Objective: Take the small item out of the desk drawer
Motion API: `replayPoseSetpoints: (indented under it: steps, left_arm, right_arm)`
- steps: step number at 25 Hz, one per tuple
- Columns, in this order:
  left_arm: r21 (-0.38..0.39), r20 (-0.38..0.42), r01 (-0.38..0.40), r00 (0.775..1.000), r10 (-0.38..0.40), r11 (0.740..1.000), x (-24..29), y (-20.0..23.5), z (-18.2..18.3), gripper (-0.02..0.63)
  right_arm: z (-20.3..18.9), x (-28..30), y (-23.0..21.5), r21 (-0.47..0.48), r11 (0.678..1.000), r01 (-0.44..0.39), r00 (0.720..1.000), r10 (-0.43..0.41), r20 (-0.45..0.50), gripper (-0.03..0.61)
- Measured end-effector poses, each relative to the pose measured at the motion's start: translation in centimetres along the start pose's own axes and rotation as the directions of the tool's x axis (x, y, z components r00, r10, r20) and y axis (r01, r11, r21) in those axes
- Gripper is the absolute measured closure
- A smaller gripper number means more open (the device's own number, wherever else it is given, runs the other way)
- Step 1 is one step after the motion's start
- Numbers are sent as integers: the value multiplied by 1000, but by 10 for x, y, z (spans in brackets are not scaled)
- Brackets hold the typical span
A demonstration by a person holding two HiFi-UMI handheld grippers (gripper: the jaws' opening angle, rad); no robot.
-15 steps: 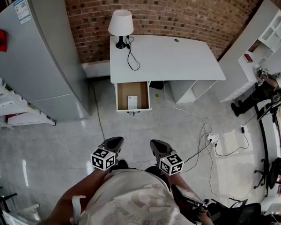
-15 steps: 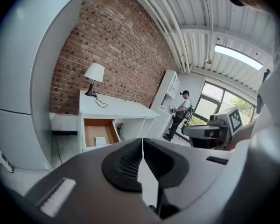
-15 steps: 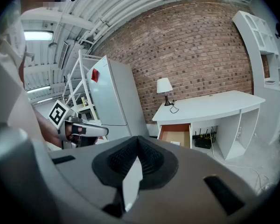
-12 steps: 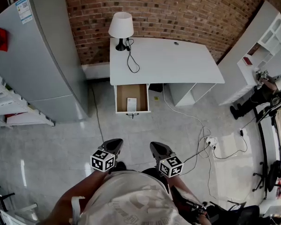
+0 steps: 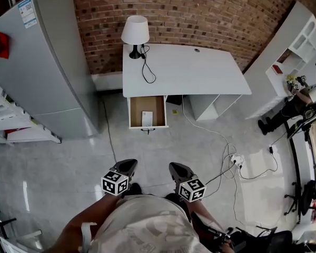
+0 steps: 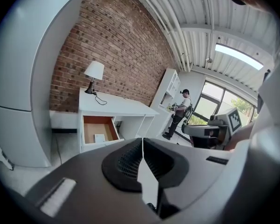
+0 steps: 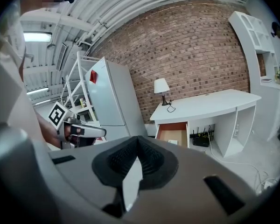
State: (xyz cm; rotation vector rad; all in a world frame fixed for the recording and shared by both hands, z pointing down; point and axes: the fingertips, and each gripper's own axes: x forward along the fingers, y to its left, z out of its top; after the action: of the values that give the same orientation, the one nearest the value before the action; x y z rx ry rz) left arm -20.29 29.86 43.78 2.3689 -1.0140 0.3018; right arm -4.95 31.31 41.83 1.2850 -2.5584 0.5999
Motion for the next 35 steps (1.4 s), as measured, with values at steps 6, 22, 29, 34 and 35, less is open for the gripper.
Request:
replayPoseSetpoints:
  steps: [6, 22, 29, 34, 35]
  left_arm:
    - [13, -6, 40, 999, -40, 999, 9, -12, -1, 601]
    - [20, -4, 64, 998, -64, 998, -1, -7, -3, 601]
    - [1, -1, 66, 998, -66, 998, -4, -3, -8, 601]
    - [-16, 14, 53, 999, -53, 998, -7, 3, -7, 601]
    - [-18, 15, 51, 999, -50, 999, -7, 4, -7, 601]
  right_arm:
    - [-5, -13, -6, 38, 999, 31, 999, -31, 12, 572]
    - [-8, -13, 11, -4, 997, 72, 997, -72, 11, 572]
    - [-2, -11, 22, -29, 996, 82, 996, -80, 48, 572]
    - [9, -9, 25, -24, 997, 67, 995, -65, 74, 572]
    - [10, -7, 24, -18, 998, 67, 995, -66, 77, 572]
